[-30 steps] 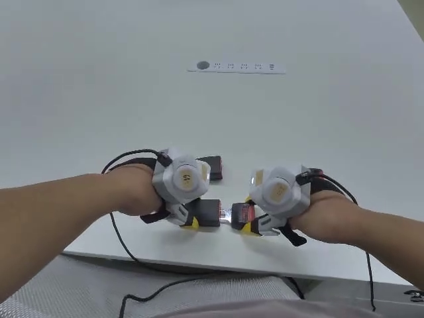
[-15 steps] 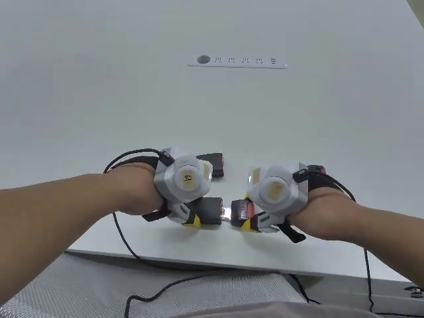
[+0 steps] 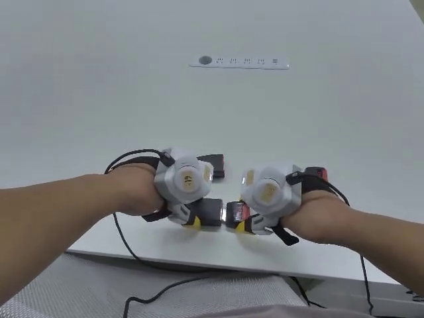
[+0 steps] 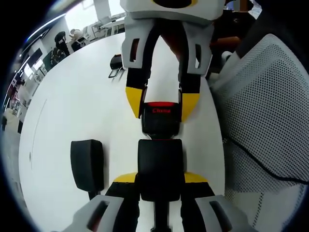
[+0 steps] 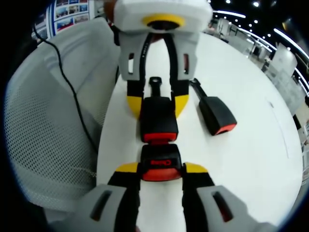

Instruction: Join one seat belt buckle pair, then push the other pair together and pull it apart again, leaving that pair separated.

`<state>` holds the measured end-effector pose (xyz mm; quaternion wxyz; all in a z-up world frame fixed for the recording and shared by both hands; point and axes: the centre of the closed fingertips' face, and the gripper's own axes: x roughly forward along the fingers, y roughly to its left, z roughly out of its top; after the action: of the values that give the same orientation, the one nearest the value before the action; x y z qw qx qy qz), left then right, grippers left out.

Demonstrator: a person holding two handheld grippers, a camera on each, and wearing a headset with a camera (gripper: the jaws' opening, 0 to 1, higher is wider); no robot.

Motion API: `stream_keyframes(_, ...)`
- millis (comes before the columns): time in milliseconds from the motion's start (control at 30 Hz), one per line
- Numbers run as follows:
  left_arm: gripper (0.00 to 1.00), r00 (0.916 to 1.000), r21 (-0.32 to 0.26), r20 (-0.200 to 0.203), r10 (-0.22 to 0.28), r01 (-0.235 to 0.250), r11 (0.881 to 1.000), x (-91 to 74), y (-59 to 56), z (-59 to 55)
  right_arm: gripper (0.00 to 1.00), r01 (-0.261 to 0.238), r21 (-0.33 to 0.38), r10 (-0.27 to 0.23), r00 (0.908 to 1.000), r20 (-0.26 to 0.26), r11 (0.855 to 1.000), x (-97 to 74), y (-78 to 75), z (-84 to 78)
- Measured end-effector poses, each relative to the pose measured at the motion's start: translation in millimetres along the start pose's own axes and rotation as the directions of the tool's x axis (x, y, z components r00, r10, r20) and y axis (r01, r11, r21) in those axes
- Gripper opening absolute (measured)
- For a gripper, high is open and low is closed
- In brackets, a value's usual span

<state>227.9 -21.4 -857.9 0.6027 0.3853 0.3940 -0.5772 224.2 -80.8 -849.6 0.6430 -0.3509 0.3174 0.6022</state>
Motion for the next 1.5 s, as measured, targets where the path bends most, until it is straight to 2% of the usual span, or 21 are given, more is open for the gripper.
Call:
stream_keyframes(200,0.33,1.0000,0.000,0.005,0.000,0.000,1.000,-0.4,-0.2,0.8,0.31,-0.001,0.000,0.001,1.0000,0.002,1.000,-0.3,1.0,-0.8)
stream_keyframes(267,0.33,0.9999,0.008,0.005,-0.009,0.009,1.000,-0.6,0.9,-0.1,0.31,0.002,-0.012,-0.002,1.0000,0.005,1.000,-0.9,0.9,-2.2)
stream_keyframes(300,0.33,0.9999,0.007,0.001,-0.013,0.013,1.000,-0.7,0.6,-0.5,0.31,0.005,-0.040,-0.005,1.0000,0.003,0.999,-2.4,0.8,-4.0)
stream_keyframes(400,0.32,1.0000,0.000,-0.005,-0.008,0.008,1.000,-0.1,1.4,-0.1,0.31,-0.003,-0.012,0.003,0.9999,0.013,1.000,-2.1,-2.5,-6.6)
stream_keyframes(500,0.32,1.0000,-0.018,0.008,0.005,-0.005,1.000,-0.3,4.6,-0.1,0.31,-0.004,-0.010,0.004,0.9999,0.014,1.000,-1.6,-5.9,-8.4)
stream_keyframes(1000,0.32,0.9999,0.003,0.003,-0.011,0.011,1.000,0.7,1.9,0.1,0.31,-0.024,-0.007,0.024,0.9996,0.015,1.000,0.3,-4.9,-9.2)
stream_keyframes(1100,0.32,0.9999,-0.007,-0.003,-0.015,0.015,1.000,1.2,2.1,0.1,0.31,-0.027,-0.002,0.027,0.9996,0.009,1.000,0.3,-5.0,-9.0)
stream_keyframes(1233,0.33,0.9995,-0.006,-0.028,-0.013,0.013,1.000,2.0,2.1,0.0,0.32,-0.023,-0.009,0.023,0.9997,-0.001,1.000,0.6,-5.6,-9.1)
stream_keyframes(1500,0.34,0.9998,-0.006,-0.018,-0.009,0.009,1.000,1.4,1.0,0.5,0.33,-0.009,0.008,0.009,0.9997,0.024,1.000,0.8,-4.6,-7.9)
